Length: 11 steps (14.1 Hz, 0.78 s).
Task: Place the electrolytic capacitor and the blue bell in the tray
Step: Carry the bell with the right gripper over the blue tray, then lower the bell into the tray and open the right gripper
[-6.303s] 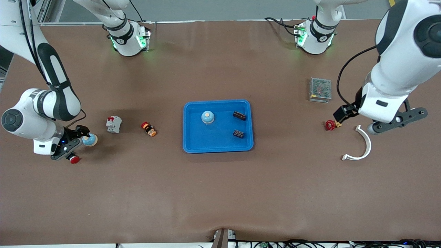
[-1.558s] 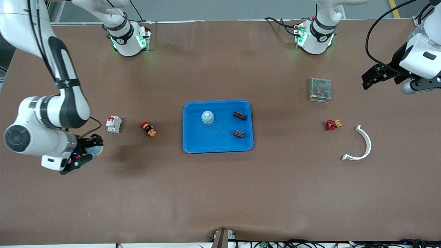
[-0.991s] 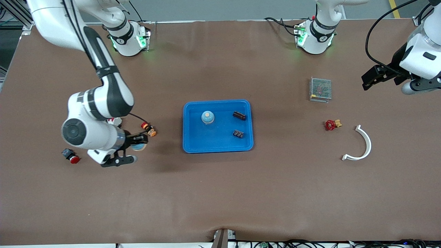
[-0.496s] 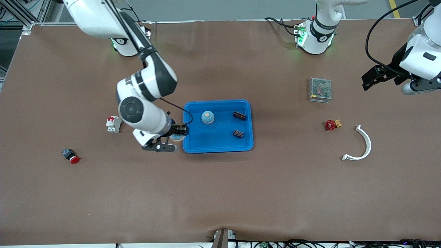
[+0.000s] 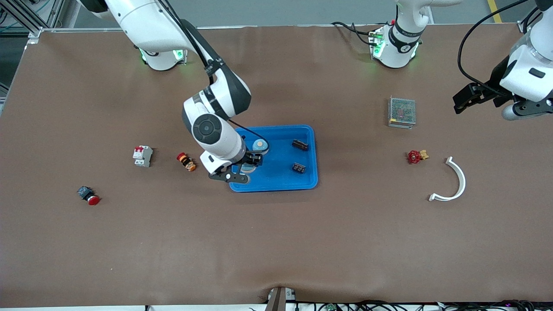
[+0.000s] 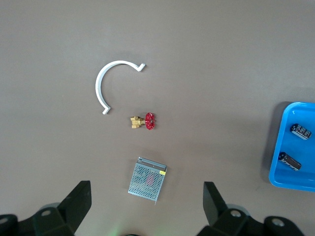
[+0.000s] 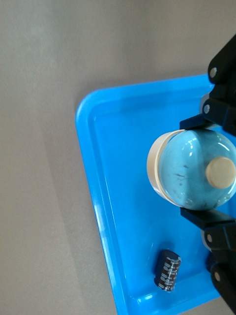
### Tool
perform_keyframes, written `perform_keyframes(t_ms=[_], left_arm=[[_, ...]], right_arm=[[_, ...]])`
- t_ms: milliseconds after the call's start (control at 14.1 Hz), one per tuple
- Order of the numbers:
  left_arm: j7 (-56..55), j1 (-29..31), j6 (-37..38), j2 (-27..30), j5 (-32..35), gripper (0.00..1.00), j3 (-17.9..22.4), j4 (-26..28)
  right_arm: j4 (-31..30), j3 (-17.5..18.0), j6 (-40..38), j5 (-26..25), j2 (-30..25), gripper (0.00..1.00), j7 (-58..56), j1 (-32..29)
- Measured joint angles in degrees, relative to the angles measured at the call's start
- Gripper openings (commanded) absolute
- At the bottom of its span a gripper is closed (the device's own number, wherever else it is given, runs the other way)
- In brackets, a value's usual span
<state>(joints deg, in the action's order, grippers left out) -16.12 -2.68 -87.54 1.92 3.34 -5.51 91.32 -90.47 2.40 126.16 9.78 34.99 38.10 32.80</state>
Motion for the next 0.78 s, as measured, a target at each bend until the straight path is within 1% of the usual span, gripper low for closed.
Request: perform_keyframes(t_ms=[425,779], left_arm=[[0.0,0.0,0.0,0.0,0.0,1.0,0.01,0.14],[0.0,0.0,0.0,-0.04,0.0,1.0,0.01,0.39]], right_arm=[[-0.17,-0.27,3.53,-3.98,3.36,0.39,0.28,0.62],[-0.83,-0.27,7.65,-4.4,6.39,0.39,0.52,1.68]])
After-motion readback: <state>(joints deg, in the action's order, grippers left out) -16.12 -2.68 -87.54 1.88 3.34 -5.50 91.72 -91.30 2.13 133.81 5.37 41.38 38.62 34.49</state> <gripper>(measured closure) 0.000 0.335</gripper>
